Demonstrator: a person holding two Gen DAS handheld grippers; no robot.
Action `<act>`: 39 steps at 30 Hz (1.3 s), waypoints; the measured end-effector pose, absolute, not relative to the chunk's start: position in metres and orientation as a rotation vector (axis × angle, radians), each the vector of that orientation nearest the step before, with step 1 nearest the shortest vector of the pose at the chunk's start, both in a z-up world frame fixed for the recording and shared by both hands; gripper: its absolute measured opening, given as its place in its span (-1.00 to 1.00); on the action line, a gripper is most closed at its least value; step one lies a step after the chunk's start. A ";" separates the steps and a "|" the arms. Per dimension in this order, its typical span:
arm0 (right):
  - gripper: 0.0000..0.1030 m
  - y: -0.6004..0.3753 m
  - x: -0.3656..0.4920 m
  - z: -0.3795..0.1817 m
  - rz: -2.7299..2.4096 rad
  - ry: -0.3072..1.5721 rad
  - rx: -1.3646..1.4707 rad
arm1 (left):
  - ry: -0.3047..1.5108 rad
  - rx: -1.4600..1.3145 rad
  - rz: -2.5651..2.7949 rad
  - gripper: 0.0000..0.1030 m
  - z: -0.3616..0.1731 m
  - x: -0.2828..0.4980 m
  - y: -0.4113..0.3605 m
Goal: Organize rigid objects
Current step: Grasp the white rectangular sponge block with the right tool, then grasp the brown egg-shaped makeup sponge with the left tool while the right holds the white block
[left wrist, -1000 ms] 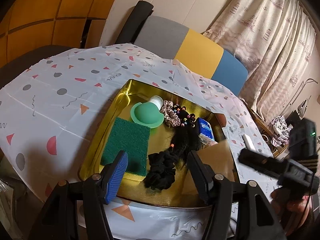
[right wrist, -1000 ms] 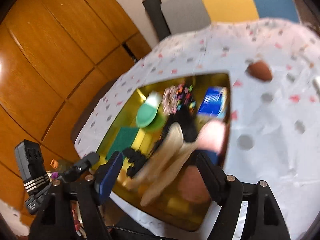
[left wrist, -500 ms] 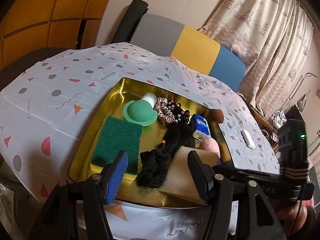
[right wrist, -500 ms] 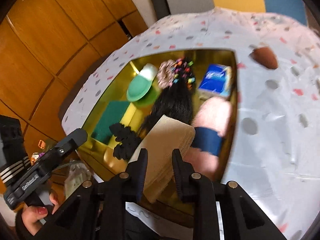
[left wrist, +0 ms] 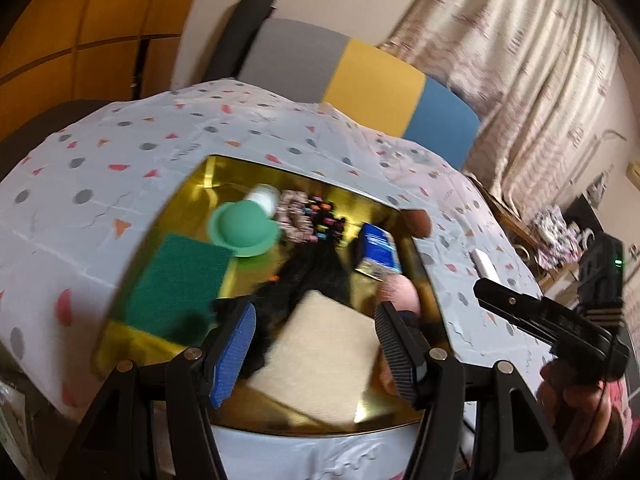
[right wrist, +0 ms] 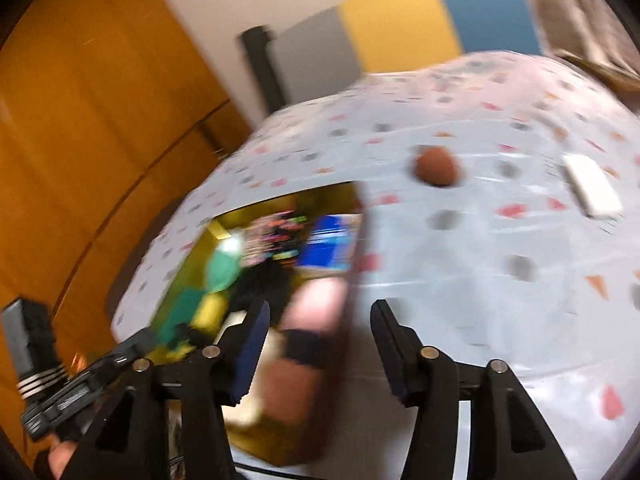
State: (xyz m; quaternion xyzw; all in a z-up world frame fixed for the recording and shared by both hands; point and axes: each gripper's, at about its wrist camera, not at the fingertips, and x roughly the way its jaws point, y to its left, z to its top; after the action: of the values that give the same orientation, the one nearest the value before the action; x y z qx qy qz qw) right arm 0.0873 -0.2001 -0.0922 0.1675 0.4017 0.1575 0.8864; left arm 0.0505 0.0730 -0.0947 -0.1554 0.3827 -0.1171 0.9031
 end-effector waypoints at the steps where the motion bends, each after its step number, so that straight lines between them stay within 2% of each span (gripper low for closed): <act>1: 0.06 -0.214 0.088 -0.097 0.292 0.843 0.363 | 0.800 -0.306 -0.263 0.22 -0.093 0.054 0.064; 6: 0.08 -0.272 0.092 -0.121 0.157 0.879 0.369 | 0.824 -0.229 -0.356 0.22 -0.085 0.066 0.018; 13: 0.25 -0.350 0.115 -0.138 0.000 0.894 0.343 | 0.880 -0.179 -0.456 0.24 -0.084 0.085 -0.036; 15: 0.47 -0.372 0.126 -0.134 -0.048 0.872 0.345 | 0.885 -0.166 -0.470 0.24 -0.083 0.088 -0.048; 20: 0.64 -0.414 0.163 -0.124 -0.130 0.807 0.317 | 0.886 -0.146 -0.479 0.24 -0.079 0.098 -0.066; 28: 0.63 -0.435 0.225 -0.144 -0.167 0.827 0.283 | 0.899 -0.135 -0.461 0.24 -0.075 0.117 -0.086; 31: 0.45 -0.435 0.232 -0.155 -0.159 0.842 0.266 | 0.901 -0.121 -0.468 0.25 -0.074 0.125 -0.096; 33: 0.20 -0.432 0.234 -0.164 -0.157 0.852 0.242 | 0.901 -0.112 -0.472 0.25 -0.074 0.129 -0.103; 37: 0.12 -0.428 0.231 -0.169 -0.153 0.840 0.213 | 0.908 -0.086 -0.481 0.27 -0.073 0.144 -0.122; 39: 0.11 -0.427 0.231 -0.171 -0.151 0.836 0.209 | 0.917 -0.079 -0.475 0.41 -0.074 0.155 -0.132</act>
State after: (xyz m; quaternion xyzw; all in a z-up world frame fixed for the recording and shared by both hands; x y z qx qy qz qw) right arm 0.2308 -0.4273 -0.1708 0.1012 0.4049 -0.0732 0.9058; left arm 0.1554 -0.1321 -0.0737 -0.0377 0.4382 -0.2272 0.8688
